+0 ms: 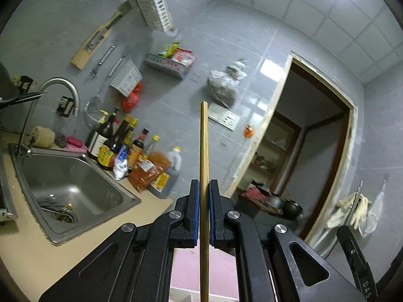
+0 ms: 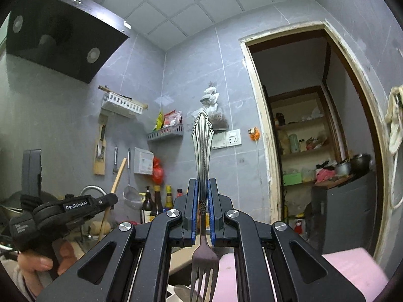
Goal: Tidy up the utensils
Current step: 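Lift the fork with the right tool while the left tool lifts the chopstick toward the caddy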
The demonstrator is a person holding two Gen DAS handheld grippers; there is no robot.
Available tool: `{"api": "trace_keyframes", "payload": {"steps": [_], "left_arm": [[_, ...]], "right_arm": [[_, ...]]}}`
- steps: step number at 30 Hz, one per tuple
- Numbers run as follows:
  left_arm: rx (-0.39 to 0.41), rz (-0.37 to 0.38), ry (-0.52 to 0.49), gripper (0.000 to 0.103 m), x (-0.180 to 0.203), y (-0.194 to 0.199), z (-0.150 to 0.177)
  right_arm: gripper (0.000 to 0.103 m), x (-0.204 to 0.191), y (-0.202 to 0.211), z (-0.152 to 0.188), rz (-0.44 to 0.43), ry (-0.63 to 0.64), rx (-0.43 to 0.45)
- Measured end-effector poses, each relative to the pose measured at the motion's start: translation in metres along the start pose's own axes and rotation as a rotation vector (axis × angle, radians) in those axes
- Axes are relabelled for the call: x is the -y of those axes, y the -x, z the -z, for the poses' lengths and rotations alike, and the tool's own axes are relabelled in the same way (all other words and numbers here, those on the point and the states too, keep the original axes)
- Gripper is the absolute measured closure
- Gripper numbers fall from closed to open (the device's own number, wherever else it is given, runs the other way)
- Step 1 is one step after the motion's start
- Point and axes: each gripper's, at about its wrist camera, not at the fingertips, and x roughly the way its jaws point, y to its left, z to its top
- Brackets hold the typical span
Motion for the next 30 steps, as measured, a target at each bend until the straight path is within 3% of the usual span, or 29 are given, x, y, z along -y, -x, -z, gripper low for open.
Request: {"api": "trace_keyframes", "payload": {"steps": [14, 30], "left_arm": [[0.068, -0.121, 0.02, 0.099, -0.011, -0.005, 0.031], [0.0, -0.07, 0.075, 0.098, -0.024, -0.009, 0.039]], "right_arm": [[0.098, 0.005, -0.018, 0.036, -0.029, -0.07, -0.05], [0.098, 0.0, -0.02, 0.045, -0.042, -0.068, -0.079]]}}
